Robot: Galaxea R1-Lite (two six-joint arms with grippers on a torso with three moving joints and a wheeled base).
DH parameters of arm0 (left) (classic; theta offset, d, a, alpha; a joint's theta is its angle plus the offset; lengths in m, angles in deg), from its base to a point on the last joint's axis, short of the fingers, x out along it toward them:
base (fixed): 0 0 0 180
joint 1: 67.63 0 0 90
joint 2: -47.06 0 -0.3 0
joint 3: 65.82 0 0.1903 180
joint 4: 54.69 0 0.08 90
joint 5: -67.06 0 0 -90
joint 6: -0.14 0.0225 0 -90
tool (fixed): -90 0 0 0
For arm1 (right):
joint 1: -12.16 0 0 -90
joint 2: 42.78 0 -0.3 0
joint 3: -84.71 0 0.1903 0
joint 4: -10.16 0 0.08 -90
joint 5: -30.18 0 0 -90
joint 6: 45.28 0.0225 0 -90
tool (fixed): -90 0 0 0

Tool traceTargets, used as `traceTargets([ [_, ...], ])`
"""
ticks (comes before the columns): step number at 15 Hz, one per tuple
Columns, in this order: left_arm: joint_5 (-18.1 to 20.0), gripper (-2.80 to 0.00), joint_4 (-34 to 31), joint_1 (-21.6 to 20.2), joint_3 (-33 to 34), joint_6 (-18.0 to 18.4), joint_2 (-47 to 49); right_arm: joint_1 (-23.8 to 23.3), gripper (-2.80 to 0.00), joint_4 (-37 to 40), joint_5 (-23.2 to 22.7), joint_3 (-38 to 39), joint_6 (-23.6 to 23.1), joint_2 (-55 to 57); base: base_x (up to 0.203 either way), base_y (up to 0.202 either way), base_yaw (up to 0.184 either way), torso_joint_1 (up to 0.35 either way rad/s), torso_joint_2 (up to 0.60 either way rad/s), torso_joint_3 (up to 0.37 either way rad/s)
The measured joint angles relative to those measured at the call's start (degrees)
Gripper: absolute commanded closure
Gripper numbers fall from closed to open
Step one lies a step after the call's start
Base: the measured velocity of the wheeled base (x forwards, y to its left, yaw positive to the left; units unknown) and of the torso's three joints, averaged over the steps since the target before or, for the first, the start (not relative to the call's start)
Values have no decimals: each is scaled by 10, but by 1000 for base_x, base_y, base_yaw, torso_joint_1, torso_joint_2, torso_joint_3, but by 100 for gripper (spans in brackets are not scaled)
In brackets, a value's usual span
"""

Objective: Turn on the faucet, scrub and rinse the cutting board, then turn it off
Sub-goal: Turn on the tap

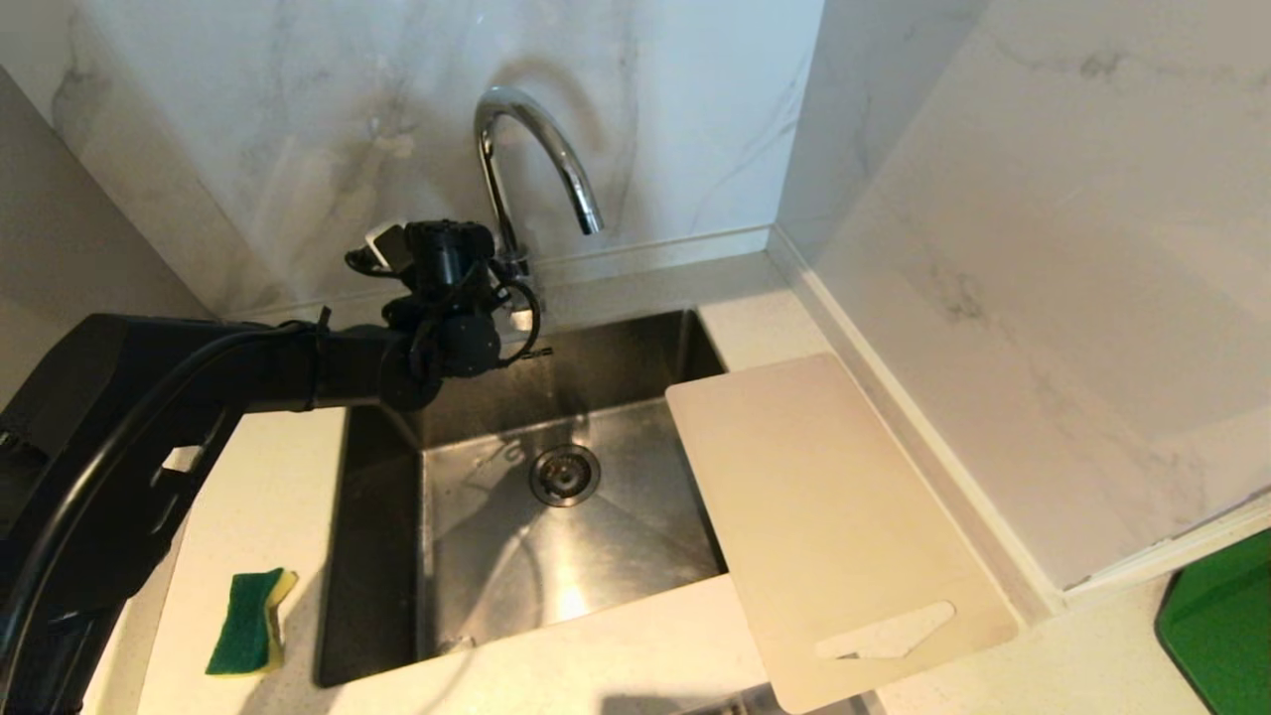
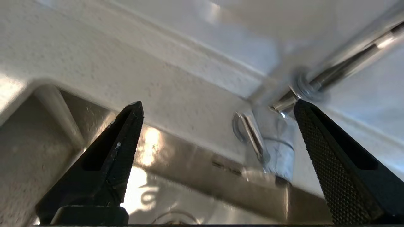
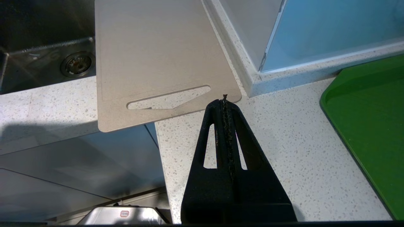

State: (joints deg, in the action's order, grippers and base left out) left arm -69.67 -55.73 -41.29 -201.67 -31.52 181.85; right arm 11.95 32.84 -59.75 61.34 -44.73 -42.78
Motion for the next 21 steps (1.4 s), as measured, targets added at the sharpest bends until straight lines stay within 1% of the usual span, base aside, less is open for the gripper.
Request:
traceTargets([
  [3, -1, -280, 43, -4, 0, 29, 14, 0, 0, 0, 0, 0, 0, 0, 0, 0, 0, 0, 0, 0],
  [6, 3, -280, 46, -4, 0, 36, 28, 0, 0, 0, 0, 0, 0, 0, 0, 0, 0, 0, 0, 0],
  [8, 6, -280, 50, -11, 0, 51, 39, 0, 0, 0, 0, 0, 0, 0, 0, 0, 0, 0, 0, 0],
  [12, 13, -280, 82, -24, -1, 79, 56, 0, 0, 0, 0, 0, 0, 0, 0, 0, 0, 0, 0, 0],
  [17, 14, -280, 82, -29, -1, 87, 70, 0, 0, 0, 0, 0, 0, 0, 0, 0, 0, 0, 0, 0],
  [21, 1, -280, 77, -35, 0, 102, 74, 0, 0, 0, 0, 0, 0, 0, 0, 0, 0, 0, 0, 0],
])
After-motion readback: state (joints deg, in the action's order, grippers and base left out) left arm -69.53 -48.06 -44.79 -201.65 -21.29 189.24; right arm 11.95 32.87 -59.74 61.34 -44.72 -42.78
